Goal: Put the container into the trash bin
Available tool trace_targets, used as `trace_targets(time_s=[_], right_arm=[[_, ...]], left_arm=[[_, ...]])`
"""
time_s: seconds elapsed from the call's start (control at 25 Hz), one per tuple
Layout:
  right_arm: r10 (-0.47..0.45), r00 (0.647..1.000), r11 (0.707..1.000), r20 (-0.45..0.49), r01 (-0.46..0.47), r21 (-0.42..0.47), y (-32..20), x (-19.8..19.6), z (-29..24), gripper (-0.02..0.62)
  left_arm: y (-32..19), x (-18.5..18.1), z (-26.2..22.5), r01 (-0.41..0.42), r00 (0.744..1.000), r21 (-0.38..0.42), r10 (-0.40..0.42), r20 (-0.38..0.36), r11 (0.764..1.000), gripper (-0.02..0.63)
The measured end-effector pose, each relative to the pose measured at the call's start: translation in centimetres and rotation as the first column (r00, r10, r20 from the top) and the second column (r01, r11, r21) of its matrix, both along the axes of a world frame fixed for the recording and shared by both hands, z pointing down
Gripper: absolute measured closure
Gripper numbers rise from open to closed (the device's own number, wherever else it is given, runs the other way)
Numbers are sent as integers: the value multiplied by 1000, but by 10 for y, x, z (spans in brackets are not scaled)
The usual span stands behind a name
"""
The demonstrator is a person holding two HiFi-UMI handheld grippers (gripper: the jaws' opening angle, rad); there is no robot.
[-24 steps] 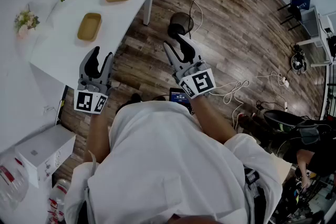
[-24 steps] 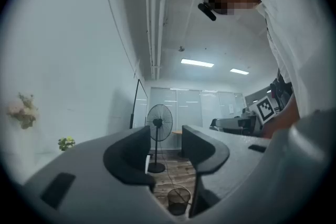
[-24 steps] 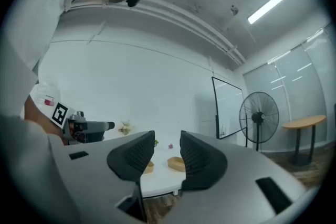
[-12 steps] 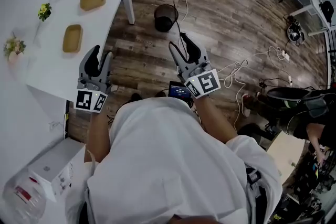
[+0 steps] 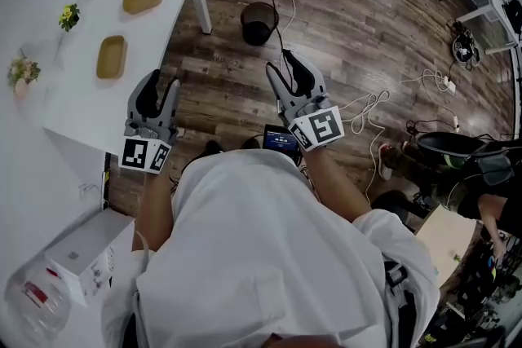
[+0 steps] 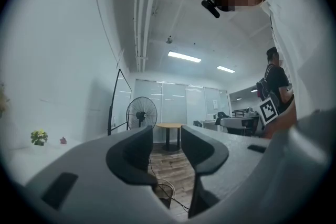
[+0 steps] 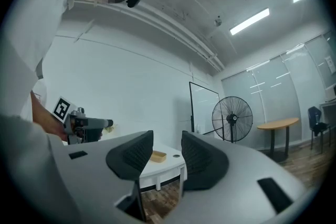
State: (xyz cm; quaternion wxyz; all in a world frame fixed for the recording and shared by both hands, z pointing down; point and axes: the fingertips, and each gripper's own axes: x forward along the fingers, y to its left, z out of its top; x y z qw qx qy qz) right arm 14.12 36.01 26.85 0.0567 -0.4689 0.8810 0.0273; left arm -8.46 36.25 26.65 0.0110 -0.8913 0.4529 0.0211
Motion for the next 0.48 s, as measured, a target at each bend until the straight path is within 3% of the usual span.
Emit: trace_targets(time_s=[0.48], right_arm=[[-14, 1000, 1000, 3, 14, -20, 8, 26, 13, 431]], left_arm=[[16, 23, 8, 15, 1000, -19, -14, 14, 1000, 440]])
